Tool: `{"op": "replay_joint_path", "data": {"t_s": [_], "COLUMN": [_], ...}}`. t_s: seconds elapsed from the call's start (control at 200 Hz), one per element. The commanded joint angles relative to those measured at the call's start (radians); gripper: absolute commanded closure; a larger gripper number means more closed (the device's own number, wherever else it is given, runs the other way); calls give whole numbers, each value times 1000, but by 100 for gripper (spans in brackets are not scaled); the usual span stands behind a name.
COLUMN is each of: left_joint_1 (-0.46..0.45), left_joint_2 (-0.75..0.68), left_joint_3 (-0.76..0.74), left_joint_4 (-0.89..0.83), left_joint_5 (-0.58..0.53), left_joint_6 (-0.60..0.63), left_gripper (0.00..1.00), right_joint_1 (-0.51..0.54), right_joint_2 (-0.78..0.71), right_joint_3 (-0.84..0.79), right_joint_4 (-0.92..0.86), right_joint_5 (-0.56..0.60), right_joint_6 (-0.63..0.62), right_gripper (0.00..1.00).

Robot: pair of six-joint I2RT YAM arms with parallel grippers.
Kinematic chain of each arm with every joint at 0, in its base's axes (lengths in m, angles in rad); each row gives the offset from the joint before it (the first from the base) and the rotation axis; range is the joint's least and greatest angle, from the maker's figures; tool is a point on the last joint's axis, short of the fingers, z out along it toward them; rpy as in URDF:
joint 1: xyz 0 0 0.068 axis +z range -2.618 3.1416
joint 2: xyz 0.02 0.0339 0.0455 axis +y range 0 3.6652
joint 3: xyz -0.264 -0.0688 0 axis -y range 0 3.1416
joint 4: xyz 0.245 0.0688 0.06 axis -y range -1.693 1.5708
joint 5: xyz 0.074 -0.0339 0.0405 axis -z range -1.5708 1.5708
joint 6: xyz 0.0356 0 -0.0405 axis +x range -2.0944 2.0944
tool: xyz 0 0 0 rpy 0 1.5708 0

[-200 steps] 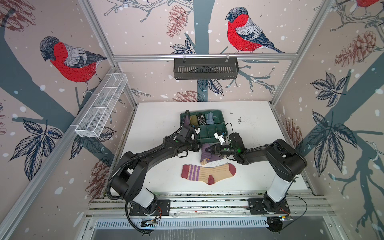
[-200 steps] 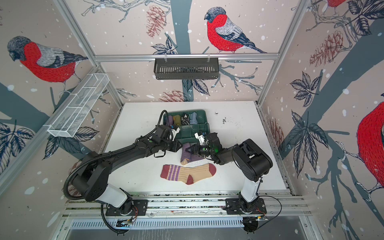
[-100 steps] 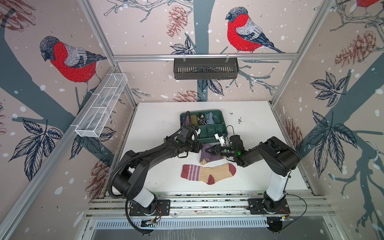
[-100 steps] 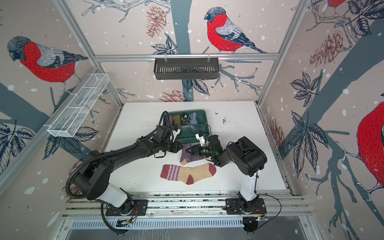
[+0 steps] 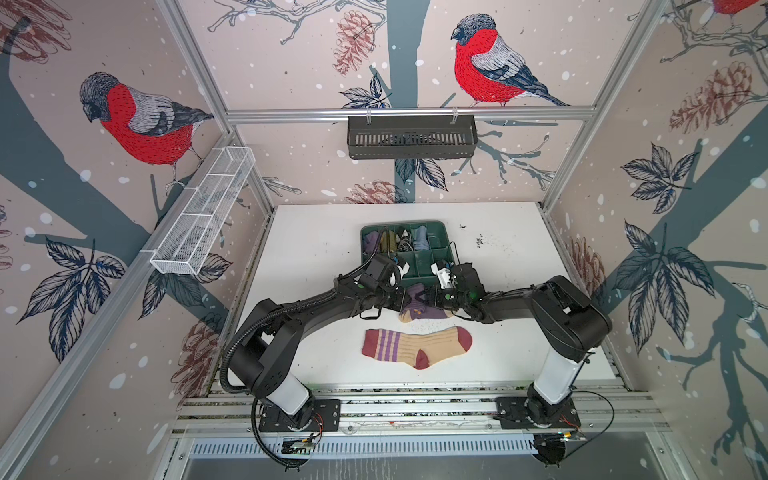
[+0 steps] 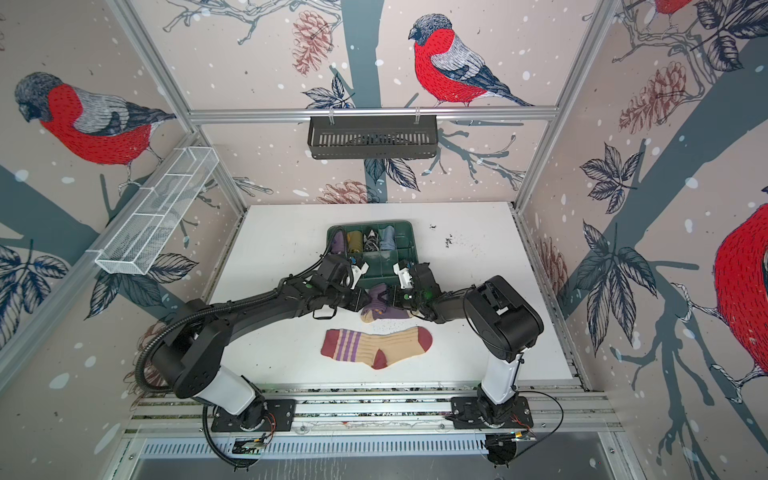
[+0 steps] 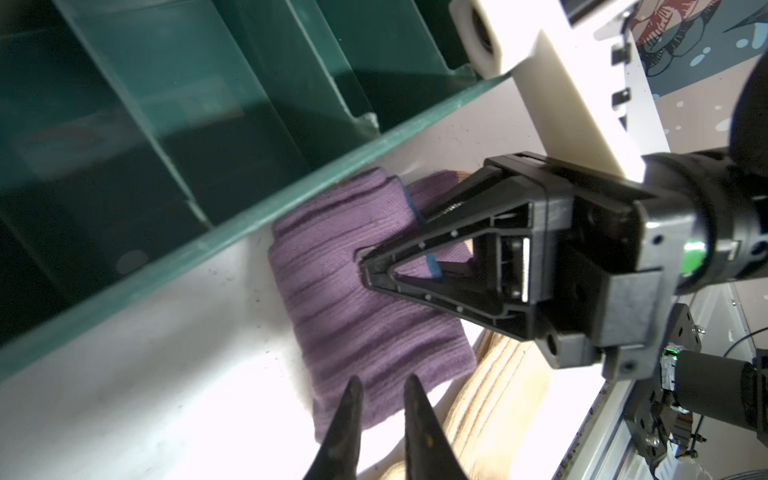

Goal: Roll the socks

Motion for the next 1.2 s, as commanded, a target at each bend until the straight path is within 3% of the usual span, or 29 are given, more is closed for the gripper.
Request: {"op": "replay_joint_path", "data": {"t_s": [0.0,0.575,0.956,1.196], "left_joint_1": [-6,-32,-45,-44], "left_joint_2": [24,68,121,162], "left_joint_3": [-1,22,8,3], "left_joint_4": [29,49,80,93], "left_joint_5": [32,7,14,1], "left_joint_6": [-3,5,0,-1], "left_gripper": [79,82,83,84], "right_joint_1": [3,43,45,39], "right_joint_2": [12,-43,-37,-62], "right_joint_3": [-6,64,65,66], "right_joint_4": [-151,-378,-387,-415], "right_joint_5": [24,141,146,164], "right_joint_6": [18,-101,-109,-127], "right_gripper": [85,78,77,65]}}
